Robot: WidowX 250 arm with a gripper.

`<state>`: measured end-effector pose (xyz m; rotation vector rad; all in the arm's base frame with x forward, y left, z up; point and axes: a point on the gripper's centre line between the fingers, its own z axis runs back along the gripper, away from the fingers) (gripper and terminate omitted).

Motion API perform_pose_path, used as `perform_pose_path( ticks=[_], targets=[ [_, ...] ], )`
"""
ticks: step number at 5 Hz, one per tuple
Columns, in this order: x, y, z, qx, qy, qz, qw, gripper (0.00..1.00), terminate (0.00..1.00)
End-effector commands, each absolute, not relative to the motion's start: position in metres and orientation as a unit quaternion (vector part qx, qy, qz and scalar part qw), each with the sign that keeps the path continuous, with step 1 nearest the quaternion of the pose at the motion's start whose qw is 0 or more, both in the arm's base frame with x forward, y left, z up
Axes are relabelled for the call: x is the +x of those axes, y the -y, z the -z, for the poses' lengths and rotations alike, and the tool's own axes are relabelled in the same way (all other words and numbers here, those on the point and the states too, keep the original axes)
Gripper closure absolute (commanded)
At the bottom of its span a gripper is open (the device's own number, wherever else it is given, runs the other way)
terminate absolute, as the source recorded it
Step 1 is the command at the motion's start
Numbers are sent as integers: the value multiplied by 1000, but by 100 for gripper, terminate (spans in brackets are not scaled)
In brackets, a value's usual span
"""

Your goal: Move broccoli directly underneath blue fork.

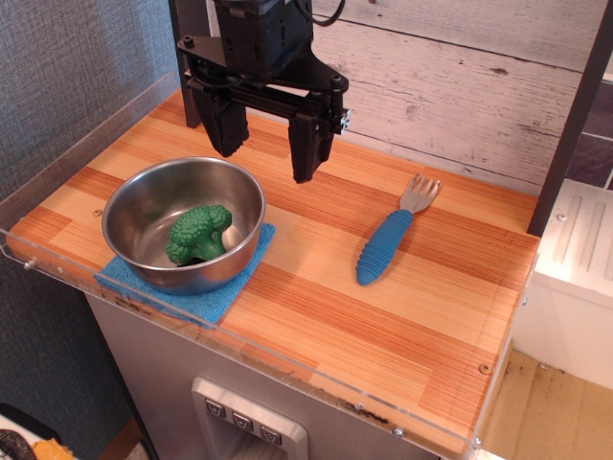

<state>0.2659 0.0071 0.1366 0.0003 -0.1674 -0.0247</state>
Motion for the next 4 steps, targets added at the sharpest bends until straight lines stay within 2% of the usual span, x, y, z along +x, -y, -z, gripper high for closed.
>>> perform_pose_path(
  ticks=[1,2,4],
  targets=[
    [266,-7,-137,0,84,12,996,0,0],
    [258,-41,-136,8,97,9,995,0,0],
    [243,-100,-128,25,92,7,995,0,0]
  ],
)
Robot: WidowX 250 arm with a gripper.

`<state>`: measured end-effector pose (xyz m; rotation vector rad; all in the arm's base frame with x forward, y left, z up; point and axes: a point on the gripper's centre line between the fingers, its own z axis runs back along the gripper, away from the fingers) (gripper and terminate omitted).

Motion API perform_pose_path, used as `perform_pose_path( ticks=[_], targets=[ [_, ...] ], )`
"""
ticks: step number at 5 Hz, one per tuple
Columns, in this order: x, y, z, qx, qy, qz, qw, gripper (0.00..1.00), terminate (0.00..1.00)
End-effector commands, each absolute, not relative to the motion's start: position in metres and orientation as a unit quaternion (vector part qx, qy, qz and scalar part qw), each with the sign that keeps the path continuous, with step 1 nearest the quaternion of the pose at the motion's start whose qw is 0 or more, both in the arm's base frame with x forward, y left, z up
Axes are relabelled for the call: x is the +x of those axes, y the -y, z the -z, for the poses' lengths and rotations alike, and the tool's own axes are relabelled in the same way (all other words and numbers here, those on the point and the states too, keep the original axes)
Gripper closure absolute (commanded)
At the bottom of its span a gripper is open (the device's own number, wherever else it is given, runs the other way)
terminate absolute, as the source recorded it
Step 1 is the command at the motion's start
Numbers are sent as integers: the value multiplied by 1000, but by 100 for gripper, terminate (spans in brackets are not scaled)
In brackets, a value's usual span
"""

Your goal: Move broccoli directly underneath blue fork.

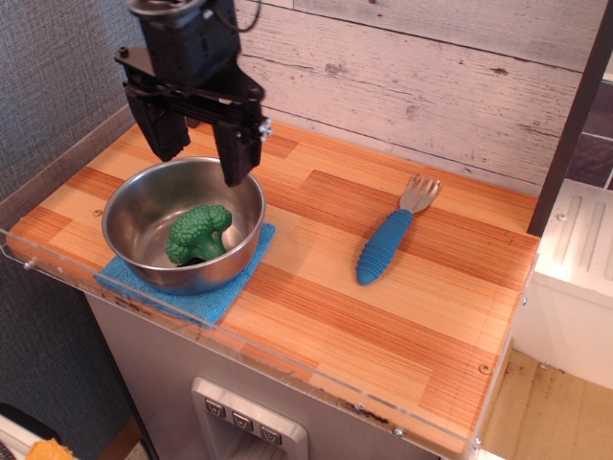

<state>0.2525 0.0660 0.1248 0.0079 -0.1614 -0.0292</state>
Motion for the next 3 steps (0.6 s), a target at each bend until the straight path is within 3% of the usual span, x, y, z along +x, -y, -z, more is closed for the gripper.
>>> perform_pose_path(
  ticks=[1,3],
  targets=[
    [242,-111,-110,29,74,9,997,0,0],
    [247,-101,-84,34,55,23,998,0,0]
  ],
)
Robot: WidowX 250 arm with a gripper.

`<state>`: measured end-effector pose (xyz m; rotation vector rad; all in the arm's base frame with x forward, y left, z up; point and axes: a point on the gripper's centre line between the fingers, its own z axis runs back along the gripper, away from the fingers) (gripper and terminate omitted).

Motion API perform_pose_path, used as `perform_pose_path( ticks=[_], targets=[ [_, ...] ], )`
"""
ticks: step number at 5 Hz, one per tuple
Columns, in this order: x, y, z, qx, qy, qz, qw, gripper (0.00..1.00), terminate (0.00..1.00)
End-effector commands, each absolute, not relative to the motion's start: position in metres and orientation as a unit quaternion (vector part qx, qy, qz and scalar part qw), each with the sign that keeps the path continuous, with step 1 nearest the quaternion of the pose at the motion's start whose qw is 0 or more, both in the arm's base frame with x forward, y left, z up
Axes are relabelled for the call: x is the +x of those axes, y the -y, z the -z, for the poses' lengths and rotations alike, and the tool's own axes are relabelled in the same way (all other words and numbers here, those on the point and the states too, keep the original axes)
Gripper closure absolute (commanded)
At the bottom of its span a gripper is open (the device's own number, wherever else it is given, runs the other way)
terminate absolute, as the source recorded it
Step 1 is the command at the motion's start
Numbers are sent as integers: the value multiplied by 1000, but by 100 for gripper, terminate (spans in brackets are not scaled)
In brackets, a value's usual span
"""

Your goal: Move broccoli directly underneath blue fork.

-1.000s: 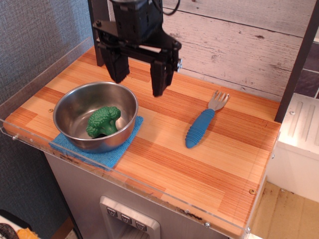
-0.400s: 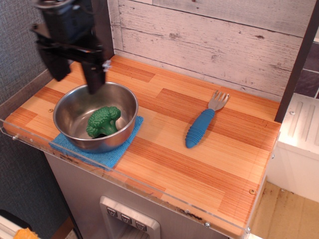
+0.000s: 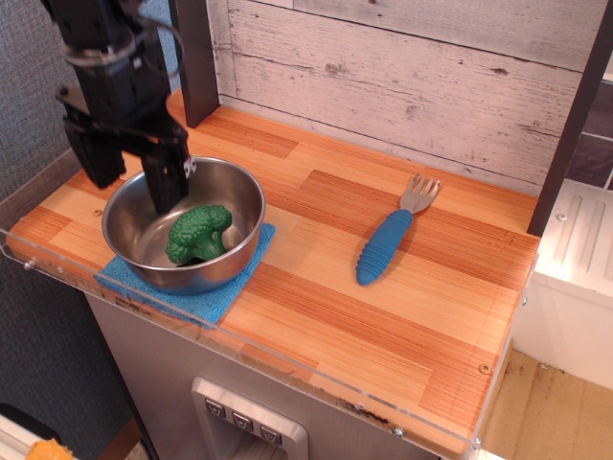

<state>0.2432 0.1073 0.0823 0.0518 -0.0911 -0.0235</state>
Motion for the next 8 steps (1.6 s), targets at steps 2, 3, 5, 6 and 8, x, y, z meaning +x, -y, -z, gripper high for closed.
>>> perform_pose_path(
  ticks=[2,3,5,6,8],
  targets=[
    [252,-88,-66,46,47,34,997,0,0],
    [258,-85,-56,65,48,38,996,0,0],
    [269,-91,-36,88,27,41,995,0,0],
    [271,-91,-30,89,19,42,995,0,0],
    [271,-90,-34,73,25,35,996,100,0]
  ],
)
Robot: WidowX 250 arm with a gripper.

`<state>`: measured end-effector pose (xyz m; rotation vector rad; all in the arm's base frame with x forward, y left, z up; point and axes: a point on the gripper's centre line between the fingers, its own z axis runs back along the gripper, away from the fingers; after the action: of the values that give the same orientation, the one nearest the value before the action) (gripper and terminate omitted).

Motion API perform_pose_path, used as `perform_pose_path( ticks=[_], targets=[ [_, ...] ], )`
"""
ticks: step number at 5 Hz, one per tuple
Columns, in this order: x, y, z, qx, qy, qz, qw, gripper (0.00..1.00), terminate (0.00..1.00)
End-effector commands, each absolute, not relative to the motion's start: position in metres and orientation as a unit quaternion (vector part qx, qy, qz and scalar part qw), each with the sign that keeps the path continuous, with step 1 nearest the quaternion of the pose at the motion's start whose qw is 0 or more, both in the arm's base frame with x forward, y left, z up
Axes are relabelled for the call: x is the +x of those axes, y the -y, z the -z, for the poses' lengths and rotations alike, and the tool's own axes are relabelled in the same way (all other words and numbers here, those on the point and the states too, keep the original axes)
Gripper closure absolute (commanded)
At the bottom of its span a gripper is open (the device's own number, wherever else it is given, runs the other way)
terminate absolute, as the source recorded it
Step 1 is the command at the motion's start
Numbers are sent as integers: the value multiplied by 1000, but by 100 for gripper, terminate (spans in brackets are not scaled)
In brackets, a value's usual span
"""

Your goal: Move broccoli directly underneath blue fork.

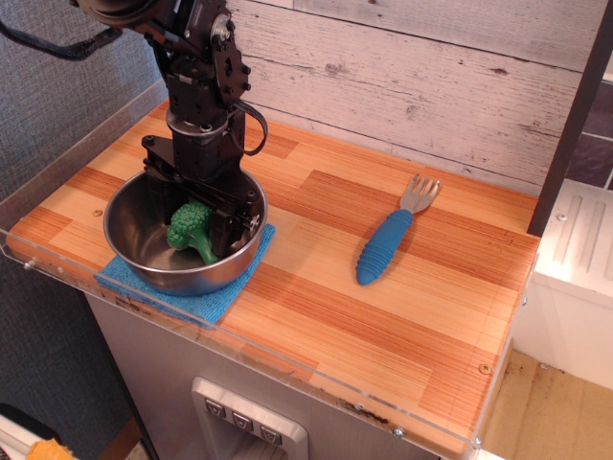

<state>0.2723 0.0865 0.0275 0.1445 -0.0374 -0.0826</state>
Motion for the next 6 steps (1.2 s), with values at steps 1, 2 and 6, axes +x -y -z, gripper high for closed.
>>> perform_pose_path(
  ticks=[1,2,6],
  targets=[
    [272,-90,-43,66,31,35,997,100,0],
    [274,-91,-58,51,42,27,997,100,0],
    [229,26,-126,31,77,64,995,100,0]
  ],
)
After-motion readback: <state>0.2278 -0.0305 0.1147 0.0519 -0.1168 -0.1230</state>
